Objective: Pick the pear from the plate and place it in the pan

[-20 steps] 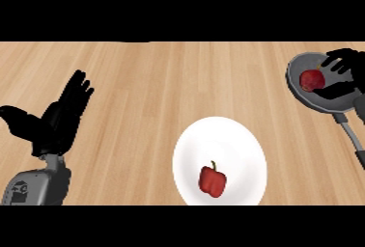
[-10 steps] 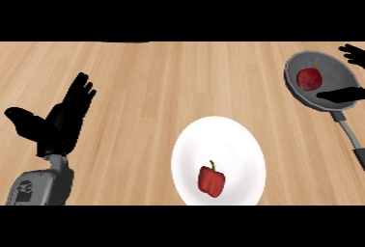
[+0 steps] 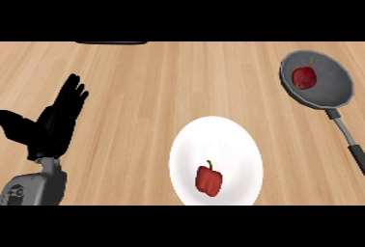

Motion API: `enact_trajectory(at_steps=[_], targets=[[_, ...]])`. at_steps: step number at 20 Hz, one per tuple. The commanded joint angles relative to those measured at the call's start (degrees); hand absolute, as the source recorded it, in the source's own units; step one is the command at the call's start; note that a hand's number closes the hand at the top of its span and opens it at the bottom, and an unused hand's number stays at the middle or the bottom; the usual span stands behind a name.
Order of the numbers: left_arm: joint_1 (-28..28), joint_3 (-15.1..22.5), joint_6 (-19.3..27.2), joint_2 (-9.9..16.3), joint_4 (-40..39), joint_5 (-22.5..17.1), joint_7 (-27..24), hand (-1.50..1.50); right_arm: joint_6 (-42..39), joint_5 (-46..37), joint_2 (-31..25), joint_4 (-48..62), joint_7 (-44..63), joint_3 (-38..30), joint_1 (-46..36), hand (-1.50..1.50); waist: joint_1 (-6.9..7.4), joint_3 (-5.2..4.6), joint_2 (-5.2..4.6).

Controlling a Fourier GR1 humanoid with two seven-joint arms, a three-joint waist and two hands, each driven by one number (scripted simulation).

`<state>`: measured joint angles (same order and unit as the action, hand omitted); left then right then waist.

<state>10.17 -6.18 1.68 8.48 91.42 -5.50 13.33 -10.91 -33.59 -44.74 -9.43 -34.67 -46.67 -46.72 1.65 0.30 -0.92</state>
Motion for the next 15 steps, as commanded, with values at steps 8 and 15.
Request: enact_trajectory(at_steps=[8,15], targets=[[-1.1,0.2,-0.5,0.1,1.7,-0.6,1.9,0.00,-21.5,5.9,-8.8,0.4,-8.7,-3.3,10.8,-1.50,-0.14,0.00,0.20],[0.3,2.0,2.3,-1.5,5.2,1.0,5.5,0.00,-18.6,7.2,-7.4,-1.9,-9.4,-2.1,12.6,-1.50,0.03,0.01,0.37]])
